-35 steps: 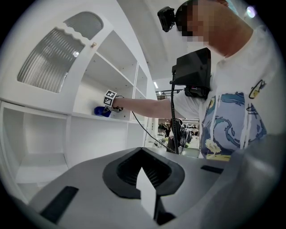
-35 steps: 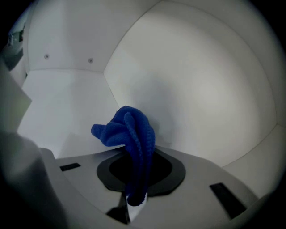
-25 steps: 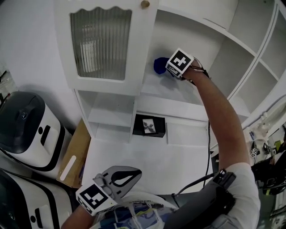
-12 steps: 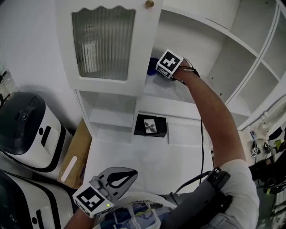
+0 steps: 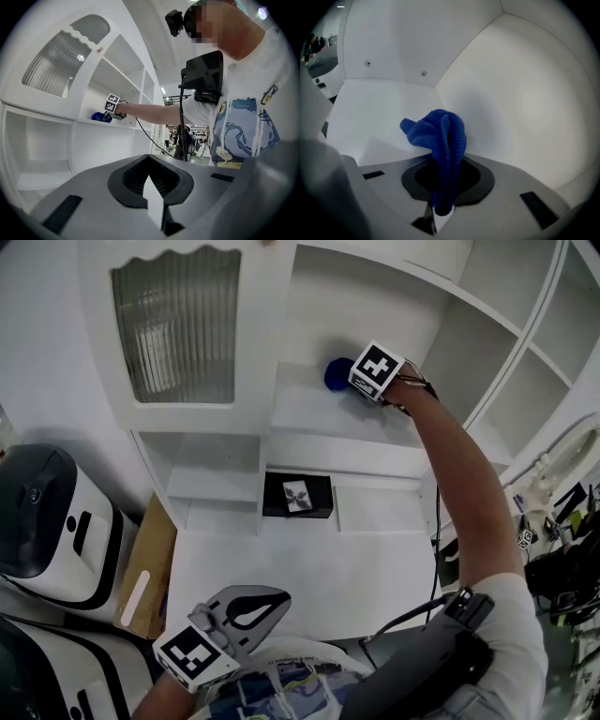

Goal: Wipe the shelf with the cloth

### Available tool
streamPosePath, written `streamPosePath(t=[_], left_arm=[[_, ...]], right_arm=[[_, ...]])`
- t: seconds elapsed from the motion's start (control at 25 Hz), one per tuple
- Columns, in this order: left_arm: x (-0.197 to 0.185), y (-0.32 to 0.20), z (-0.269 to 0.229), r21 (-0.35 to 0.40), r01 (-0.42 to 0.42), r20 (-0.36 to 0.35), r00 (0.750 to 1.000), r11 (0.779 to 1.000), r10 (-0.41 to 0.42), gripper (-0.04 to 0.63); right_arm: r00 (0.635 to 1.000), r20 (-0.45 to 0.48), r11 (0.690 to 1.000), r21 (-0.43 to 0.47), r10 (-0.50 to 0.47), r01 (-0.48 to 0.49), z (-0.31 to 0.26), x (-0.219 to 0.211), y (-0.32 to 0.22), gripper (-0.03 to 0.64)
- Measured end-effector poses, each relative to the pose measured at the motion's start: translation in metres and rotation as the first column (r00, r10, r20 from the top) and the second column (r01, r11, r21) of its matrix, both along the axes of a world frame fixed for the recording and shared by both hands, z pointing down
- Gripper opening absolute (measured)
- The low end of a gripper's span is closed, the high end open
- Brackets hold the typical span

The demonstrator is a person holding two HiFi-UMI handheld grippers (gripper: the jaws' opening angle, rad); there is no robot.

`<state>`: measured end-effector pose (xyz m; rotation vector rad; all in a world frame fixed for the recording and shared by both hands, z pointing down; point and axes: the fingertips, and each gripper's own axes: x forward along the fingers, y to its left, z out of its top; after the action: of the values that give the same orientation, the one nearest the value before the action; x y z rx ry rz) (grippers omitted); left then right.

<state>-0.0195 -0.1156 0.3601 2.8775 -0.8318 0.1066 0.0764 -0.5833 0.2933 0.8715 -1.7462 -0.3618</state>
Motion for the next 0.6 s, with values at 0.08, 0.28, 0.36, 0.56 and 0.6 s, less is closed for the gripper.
streamPosePath(t=[0.08, 0.28, 0.36, 0.56, 0.6], left_arm=[[0.004, 0.0, 0.0, -0.003, -0.011, 0.001, 1.0, 1.0, 0.011, 0.003], [0.013, 0.0, 0.0, -0.004, -0.033, 0.005, 0.999, 0.999, 0.033, 0.003], [0.015, 0.001, 0.0, -0.002, -0.04, 0.005, 0.999, 0.999, 0.04, 0.003], [0.018, 0.001, 0.0, 0.002, -0.049, 0.005, 0.999, 0.999, 0.049, 0.003], [0.018, 0.001, 0.0, 0.003, -0.051, 0.005, 0.999, 0.999, 0.051, 0.003]], right_arm=[[0.999, -0.014, 0.999, 0.0, 0.033, -0.033, 0.001, 0.022, -0.002, 0.067], [0.991, -0.075, 0.994, 0.015, 0.109, -0.108, 0.001, 0.067, -0.007, 0.067], [0.985, -0.102, 0.99, 0.021, 0.139, -0.137, 0.001, 0.08, -0.006, 0.067], [0.962, -0.168, 0.976, 0.023, 0.215, -0.214, 0.004, 0.104, -0.005, 0.067], [0.958, -0.179, 0.974, 0.022, 0.226, -0.226, 0.004, 0.107, -0.005, 0.067]])
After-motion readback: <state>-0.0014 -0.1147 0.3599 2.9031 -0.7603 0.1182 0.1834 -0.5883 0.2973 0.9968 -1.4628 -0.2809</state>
